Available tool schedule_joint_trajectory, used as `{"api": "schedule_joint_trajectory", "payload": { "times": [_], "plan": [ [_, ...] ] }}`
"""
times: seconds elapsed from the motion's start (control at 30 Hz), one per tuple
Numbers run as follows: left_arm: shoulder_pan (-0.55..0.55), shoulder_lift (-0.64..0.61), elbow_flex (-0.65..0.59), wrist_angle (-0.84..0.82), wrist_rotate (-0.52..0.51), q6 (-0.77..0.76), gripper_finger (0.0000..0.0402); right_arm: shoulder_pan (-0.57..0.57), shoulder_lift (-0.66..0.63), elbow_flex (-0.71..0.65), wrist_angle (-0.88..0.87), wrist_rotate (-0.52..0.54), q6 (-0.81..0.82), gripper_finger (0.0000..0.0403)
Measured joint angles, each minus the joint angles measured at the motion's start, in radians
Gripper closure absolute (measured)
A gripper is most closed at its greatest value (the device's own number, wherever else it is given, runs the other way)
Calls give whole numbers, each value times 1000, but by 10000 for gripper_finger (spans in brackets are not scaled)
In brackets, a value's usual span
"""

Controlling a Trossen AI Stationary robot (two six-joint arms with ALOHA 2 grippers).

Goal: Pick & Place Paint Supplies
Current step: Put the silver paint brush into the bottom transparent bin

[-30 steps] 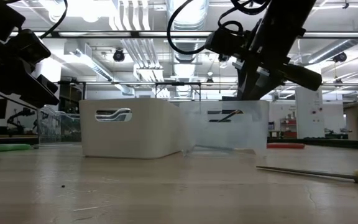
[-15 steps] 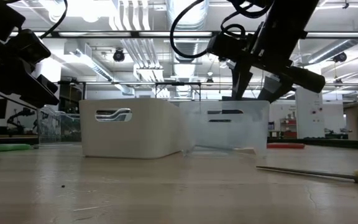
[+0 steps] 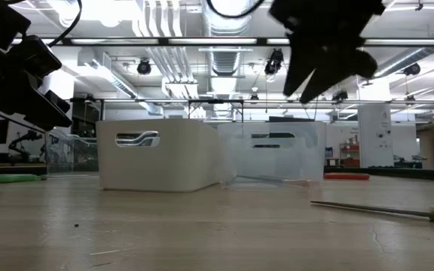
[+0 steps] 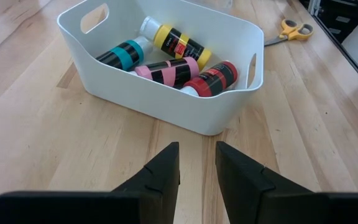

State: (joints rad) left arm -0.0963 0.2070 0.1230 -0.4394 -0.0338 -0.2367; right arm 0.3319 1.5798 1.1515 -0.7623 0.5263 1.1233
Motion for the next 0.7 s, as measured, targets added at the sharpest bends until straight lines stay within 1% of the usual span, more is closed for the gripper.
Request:
{"api": "schedule_joint_trajectory", "payload": {
  "times": [0.07, 0.1, 0.17, 0.23, 0.4, 0.6, 0.7],
  "plan": [
    [0, 0, 0, 0, 0, 0, 294, 18, -20, -2, -22, -39, -187, 218],
    [0, 0, 0, 0, 0, 0, 294, 26, -27, -2, -36, -70, -254, 218],
    [0, 0, 0, 0, 0, 0, 294, 40, -47, -2, -81, -130, -324, 218],
    [0, 0, 0, 0, 0, 0, 294, 52, -66, -2, -143, -164, -334, 218],
    [0, 0, 0, 0, 0, 0, 294, 82, -108, -2, -333, -186, -262, 218],
    [0, 0, 0, 0, 0, 0, 294, 118, -148, -21, -570, -247, -259, 218],
    [0, 0, 0, 0, 0, 0, 294, 131, -165, -58, -598, -293, -266, 218]
  ]
}}
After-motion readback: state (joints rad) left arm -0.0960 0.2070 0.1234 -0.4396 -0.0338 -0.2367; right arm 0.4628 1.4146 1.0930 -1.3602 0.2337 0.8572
